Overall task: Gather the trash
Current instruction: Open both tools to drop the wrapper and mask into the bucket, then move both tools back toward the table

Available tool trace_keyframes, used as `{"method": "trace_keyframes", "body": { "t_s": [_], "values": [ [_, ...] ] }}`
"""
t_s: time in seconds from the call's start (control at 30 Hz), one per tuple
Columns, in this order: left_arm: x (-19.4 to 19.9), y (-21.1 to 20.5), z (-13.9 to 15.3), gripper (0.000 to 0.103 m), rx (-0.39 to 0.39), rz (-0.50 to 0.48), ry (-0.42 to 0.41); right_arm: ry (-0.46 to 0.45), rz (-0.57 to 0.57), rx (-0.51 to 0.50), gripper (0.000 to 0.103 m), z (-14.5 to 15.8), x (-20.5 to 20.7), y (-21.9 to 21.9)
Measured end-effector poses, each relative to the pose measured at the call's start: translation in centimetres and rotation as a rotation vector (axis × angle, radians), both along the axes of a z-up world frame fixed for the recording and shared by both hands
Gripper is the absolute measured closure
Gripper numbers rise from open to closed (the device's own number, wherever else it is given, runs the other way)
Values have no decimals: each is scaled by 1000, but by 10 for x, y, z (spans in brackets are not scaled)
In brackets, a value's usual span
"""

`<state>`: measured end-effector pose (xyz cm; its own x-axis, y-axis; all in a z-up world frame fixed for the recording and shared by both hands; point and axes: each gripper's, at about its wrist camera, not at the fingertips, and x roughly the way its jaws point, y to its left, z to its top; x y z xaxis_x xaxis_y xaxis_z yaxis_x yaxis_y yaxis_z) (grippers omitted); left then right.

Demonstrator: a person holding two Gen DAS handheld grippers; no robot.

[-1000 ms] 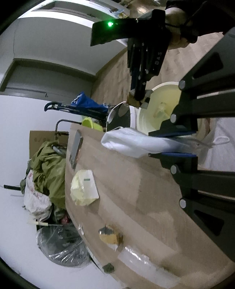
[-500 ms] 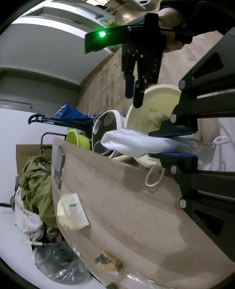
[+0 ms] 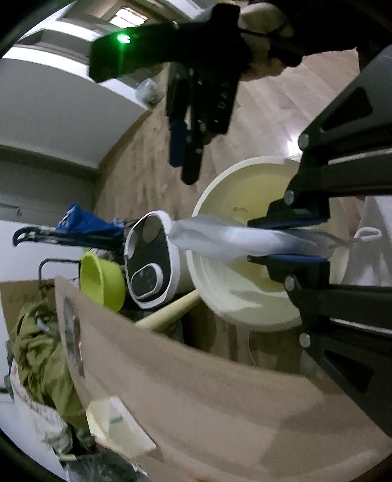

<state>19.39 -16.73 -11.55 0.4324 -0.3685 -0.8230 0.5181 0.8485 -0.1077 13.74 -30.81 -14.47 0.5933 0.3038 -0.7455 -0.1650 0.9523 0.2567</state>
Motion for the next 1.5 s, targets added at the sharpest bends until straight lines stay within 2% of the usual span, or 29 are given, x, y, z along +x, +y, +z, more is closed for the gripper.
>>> {"method": "trace_keyframes", "body": {
  "t_s": [0.13,0.43,0.83,1.17,1.5],
  "values": [
    [5,-8,-8,74,-6,-6,34,9,-33,-7,65,-1,-4,-13],
    [4,-4,-3,59,-25,8,39,-2,-25,-17,65,3,-6,-10],
    [-6,10,24,58,-19,46,-58,-32,2,-27,65,17,-3,4],
    [-10,46,51,58,-36,129,-133,-78,66,-42,65,40,6,34],
    [-16,91,69,58,-47,216,-167,-131,136,-55,65,75,18,73]
  ]
}}
